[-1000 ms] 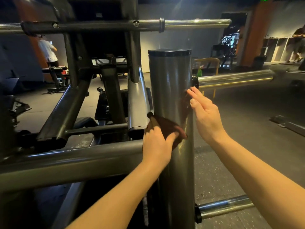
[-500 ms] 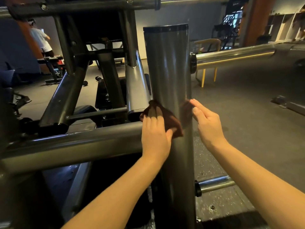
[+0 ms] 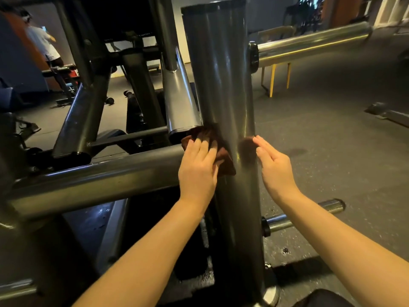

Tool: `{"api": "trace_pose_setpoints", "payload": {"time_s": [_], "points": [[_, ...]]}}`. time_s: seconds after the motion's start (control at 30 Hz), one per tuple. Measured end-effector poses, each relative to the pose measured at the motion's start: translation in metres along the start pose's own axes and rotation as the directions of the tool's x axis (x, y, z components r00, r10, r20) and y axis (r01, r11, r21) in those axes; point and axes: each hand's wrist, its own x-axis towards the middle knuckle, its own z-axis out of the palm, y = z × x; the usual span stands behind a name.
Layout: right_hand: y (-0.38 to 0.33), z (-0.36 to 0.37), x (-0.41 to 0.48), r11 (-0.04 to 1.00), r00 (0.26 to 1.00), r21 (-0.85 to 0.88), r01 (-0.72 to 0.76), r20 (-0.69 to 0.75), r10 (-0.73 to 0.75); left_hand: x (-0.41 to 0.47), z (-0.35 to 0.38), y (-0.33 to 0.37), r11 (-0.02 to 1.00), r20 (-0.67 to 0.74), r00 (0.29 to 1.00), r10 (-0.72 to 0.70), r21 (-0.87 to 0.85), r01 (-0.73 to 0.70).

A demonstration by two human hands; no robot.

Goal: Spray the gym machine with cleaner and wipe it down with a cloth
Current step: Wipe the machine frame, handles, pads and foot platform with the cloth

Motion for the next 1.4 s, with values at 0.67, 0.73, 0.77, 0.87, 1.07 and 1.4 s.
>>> {"api": "trace_pose_setpoints", "payload": {"time_s": [0.67, 0.73, 0.77, 0.87, 1.07, 1.4], "points": [[0.096, -0.012, -0.088, 0.948, 0.946, -0.126, -0.291, 0.114, 0.305, -0.135, 0.093, 0.05, 0.372, 0.519, 0.585, -0.623, -0.461, 0.805], [0.096, -0.012, -0.087, 0.95, 0.945, -0.103, -0.296, 0.109, 0.307, -0.117, 0.087, 0.042, 0.394, 0.505, 0.621, -0.6, -0.489, 0.778], [0.096, -0.011, -0.088, 0.95, 0.947, -0.102, -0.295, 0.102, 0.305, -0.109, 0.086, 0.038, 0.406, 0.488, 0.637, -0.597, -0.501, 0.765], [0.101, -0.007, -0.091, 0.954, 0.956, -0.122, -0.273, 0.072, 0.283, -0.104, 0.09, 0.03, 0.396, 0.479, 0.663, -0.575, -0.547, 0.738], [0.135, 0.0, -0.117, 0.937, 0.947, -0.146, -0.318, -0.012, 0.32, -0.16, 0.12, 0.024, 0.333, 0.616, 0.611, -0.497, -0.514, 0.79], [0.184, 0.005, -0.148, 0.774, 0.781, -0.101, -0.625, -0.109, 0.616, -0.2, 0.143, 0.022, 0.237, 0.723, 0.485, -0.492, -0.425, 0.874]]}}
